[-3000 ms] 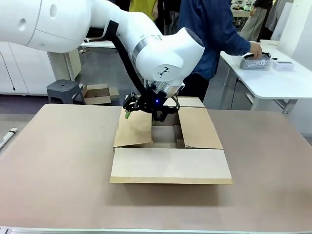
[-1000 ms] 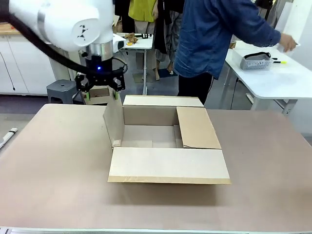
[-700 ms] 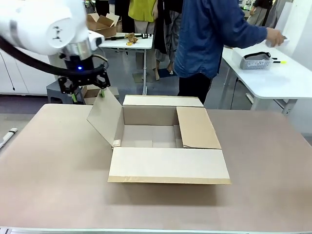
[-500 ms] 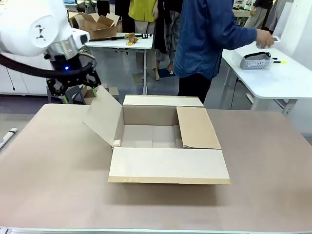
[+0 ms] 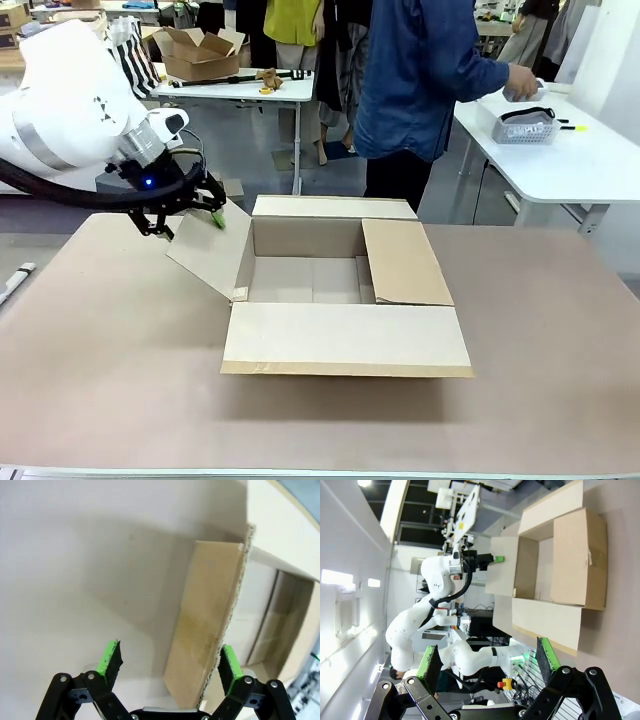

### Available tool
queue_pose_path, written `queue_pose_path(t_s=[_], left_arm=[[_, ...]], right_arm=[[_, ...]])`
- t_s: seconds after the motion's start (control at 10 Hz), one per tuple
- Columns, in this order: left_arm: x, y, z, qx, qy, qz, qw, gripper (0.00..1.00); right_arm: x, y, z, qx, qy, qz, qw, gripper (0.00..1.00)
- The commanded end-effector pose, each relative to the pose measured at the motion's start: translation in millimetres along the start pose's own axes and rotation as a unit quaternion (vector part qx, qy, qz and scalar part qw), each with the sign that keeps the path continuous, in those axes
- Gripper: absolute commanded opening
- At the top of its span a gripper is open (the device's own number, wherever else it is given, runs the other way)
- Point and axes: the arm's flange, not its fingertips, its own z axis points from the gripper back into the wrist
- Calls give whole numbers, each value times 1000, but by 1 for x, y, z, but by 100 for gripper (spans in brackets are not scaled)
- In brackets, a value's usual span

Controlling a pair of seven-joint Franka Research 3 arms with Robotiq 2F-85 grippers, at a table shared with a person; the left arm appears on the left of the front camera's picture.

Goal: Pack the gift set into the box.
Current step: Place both hands on the side flaps of the Package Box and spread them outward.

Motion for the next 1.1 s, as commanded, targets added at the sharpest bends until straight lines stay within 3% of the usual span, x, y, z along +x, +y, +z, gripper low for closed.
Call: queue_pose_path(t_s=[0.0,0.1,0.2,0.8,0.9,1.0], left_arm=[[4,16,0,-39,27,-24,999,100],[4,21,-2,-62,33,-33,997,100],[2,6,-1,-21,8,-12,1000,100],[2,6,-1,-21,8,-12,1000,100],[2,6,-1,-21,8,-12,1000,100],[2,6,-1,-21,8,-12,1000,100]], right_arm=[[2,1,-2,11,-3,14,1000,100],[2,1,-2,11,-3,14,1000,100],[2,1,-2,11,-3,14,1000,100],[0,0,0,0,0,0,1000,100],[4,28,-20,-33,9,36,999,100],[9,64,-76,-81,40,84,992,100]])
